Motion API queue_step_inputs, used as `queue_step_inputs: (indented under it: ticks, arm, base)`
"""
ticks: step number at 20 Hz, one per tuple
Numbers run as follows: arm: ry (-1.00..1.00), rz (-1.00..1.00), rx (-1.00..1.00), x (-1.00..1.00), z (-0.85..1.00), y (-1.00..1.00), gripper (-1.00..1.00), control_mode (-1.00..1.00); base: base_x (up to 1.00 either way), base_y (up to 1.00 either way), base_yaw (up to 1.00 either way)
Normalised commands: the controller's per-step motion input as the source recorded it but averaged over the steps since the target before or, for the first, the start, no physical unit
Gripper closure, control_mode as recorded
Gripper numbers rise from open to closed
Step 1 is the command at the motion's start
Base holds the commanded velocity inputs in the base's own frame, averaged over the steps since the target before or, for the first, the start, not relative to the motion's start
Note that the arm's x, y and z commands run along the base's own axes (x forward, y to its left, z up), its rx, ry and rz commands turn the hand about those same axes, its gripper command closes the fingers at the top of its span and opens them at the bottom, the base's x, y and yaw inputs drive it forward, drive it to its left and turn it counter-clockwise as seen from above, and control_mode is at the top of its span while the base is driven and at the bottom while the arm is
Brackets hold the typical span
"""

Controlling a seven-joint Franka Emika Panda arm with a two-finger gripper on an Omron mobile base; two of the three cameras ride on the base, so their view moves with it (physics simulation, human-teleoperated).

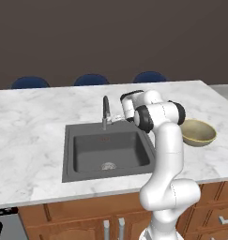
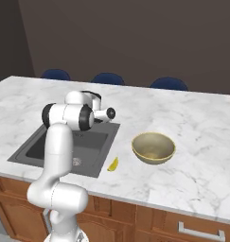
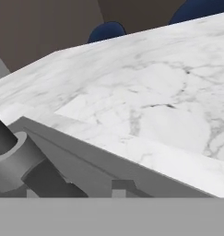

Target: Turn on the sink faucet. Then move the lemon wedge from the counter to the sink. Turn off the sink. Move the vegetable from the sink to the pot next to the stove. Finally move the pot to the front left burner.

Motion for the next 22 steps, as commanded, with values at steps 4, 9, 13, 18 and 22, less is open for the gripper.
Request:
queue_step_inputs:
  ticks: [4, 9, 13, 18, 22]
  arm:
    - [0.03, -0.02, 0.00, -0.05, -0.55, -0.73, 1.00, -1.00]
    - [0.03, -0.01, 0.00, -0.04, -0.55, -0.75, 1.00, -1.00]
    - [0.03, -0.01, 0.00, -0.04, -0.55, -0.77, 1.00, -1.00]
    - [0.03, -0.01, 0.00, -0.04, -0.56, -0.79, 1.00, -1.00]
    - [0.03, 0.00, 0.01, -0.05, -0.57, -0.81, 1.00, -1.00]
  base:
    - [0.00, 0.00, 0.00]
    - [0.00, 0.00, 0.00]
    - [0.00, 0.00, 0.00]
    - [0.00, 0.00, 0.00]
    - [0.00, 0.00, 0.00]
